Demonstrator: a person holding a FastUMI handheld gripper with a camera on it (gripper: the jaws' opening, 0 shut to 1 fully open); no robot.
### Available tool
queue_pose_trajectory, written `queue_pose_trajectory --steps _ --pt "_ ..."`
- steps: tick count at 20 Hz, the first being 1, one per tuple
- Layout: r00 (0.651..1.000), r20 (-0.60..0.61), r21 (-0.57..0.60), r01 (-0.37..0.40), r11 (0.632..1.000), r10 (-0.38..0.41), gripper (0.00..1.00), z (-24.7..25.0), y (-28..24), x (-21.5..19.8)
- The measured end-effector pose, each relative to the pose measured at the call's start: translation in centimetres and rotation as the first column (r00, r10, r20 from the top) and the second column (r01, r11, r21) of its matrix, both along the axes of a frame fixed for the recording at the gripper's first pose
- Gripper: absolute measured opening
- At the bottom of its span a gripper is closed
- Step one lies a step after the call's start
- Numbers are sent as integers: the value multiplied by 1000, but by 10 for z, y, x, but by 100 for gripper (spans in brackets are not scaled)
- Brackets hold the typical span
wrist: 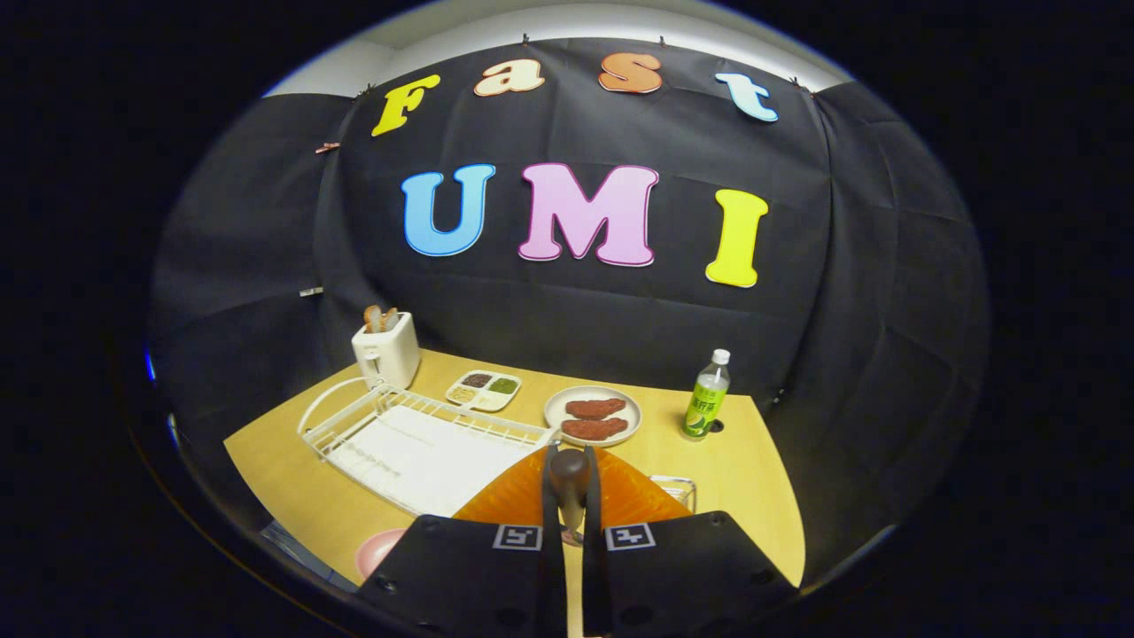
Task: Take the plate from the dish rack, then take the spoon from the basket and place it into the plate.
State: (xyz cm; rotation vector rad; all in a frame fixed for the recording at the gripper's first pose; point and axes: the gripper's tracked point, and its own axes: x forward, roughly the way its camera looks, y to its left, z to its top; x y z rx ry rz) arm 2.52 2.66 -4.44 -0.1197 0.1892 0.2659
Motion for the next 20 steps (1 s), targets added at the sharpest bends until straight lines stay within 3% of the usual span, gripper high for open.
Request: queue_pose_trajectory --steps 9,20 --pt "989 -22 -56 -146 988 145 11 -81 104 -35" --pt "965 -63 -145 -259 955 253 12 -163 137 -33"
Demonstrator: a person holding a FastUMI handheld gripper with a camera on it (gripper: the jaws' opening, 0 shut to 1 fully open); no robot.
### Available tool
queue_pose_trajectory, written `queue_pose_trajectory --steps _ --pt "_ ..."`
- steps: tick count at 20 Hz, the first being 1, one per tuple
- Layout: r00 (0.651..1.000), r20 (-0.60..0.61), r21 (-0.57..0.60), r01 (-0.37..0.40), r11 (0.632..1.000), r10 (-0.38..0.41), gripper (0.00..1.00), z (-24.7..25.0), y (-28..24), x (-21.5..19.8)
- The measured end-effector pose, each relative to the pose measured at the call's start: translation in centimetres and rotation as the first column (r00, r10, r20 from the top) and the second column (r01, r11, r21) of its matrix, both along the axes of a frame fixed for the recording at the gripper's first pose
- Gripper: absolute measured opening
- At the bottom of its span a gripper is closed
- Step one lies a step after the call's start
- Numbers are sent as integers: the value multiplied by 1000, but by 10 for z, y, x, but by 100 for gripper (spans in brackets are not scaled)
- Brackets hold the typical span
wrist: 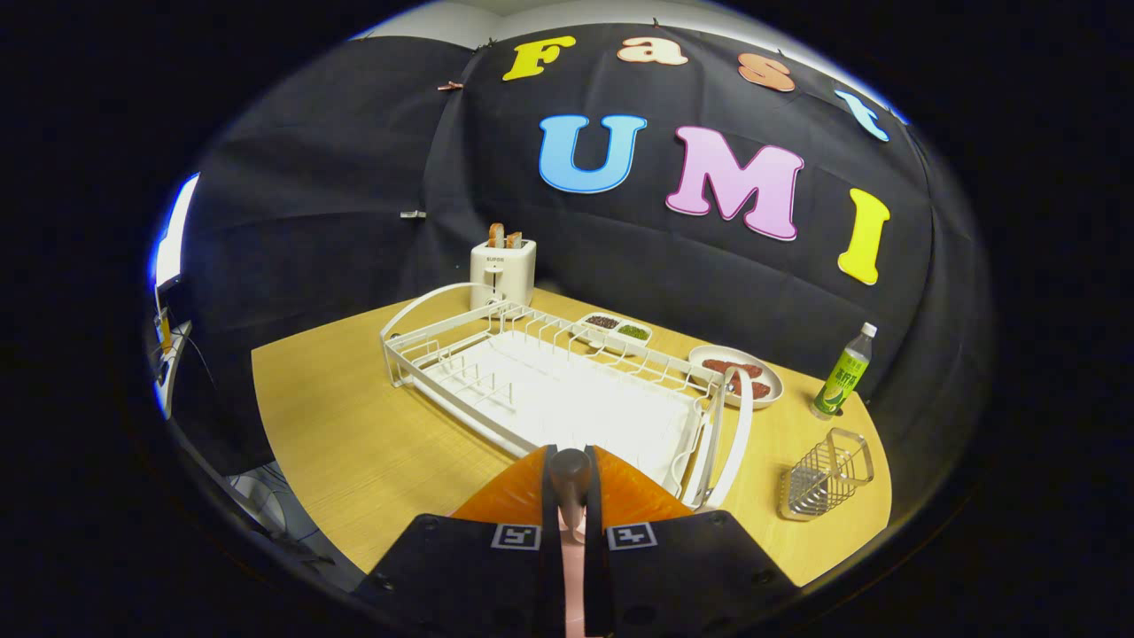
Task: Take the plate from the dish rack, then take the spoon from the basket and place it into the plate.
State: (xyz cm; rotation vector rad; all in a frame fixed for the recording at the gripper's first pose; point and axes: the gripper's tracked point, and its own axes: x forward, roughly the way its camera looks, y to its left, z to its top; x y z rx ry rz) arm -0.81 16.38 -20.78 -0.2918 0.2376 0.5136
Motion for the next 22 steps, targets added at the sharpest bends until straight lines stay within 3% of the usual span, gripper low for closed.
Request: queue_pose_trajectory --steps 7,10,11,14,15,18,22 --pt "986 -164 48 19 999 -10 22 -12 -2 -16" --pt "974 -224 113 72 991 -45 25 4 -6 -19" --pt "971 -233 138 90 986 -55 31 12 -8 -21" --pt "971 -227 169 115 979 -75 77 27 -12 -19" --pt "969 -229 164 130 978 -90 81 24 -16 -18" --pt "961 -254 192 159 969 -107 81 25 -22 -20" --pt "973 -176 271 191 943 -146 95 83 -40 -7"
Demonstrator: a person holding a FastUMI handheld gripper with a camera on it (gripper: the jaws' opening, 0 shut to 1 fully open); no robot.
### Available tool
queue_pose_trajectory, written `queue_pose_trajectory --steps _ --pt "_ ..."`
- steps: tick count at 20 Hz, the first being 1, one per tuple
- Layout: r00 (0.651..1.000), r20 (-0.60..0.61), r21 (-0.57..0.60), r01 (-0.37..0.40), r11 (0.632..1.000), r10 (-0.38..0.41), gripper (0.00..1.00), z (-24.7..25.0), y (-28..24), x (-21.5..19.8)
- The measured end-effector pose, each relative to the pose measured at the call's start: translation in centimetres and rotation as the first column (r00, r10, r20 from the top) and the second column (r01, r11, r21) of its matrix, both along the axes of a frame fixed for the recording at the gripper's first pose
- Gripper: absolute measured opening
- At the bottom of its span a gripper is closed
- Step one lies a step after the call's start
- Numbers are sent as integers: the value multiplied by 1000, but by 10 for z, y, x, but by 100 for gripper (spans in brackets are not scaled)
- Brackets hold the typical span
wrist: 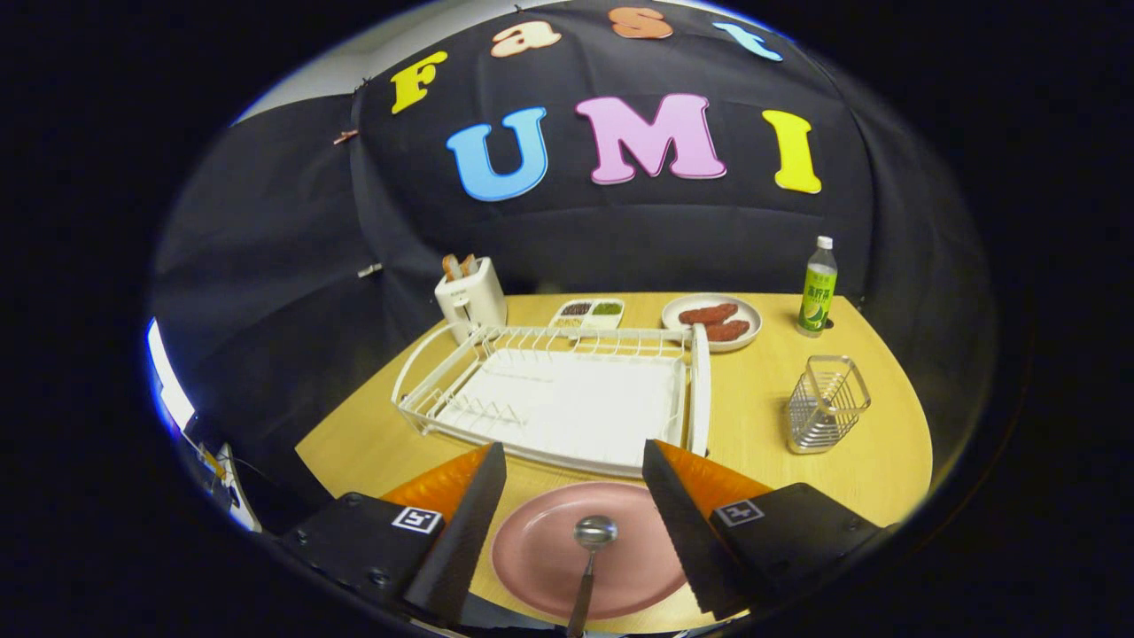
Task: Take the plate from the dish rack, then take the spoon from the basket and place it into the plate.
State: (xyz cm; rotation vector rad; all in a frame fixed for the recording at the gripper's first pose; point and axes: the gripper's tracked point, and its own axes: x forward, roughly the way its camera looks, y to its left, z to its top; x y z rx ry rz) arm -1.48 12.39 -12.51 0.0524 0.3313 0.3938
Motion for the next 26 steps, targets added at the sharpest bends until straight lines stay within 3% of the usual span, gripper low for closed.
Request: queue_pose_trajectory --steps 5,12,15,19,26 --pt "966 231 22 114 993 -116 98 106 -43 2" --pt "830 469 67 309 949 -303 98 221 -112 -13" --pt "780 500 55 404 913 -375 98 233 -147 -25" --pt "758 467 85 474 876 -455 98 226 -169 -37" --pt "760 420 148 481 864 -495 98 220 -168 -30"
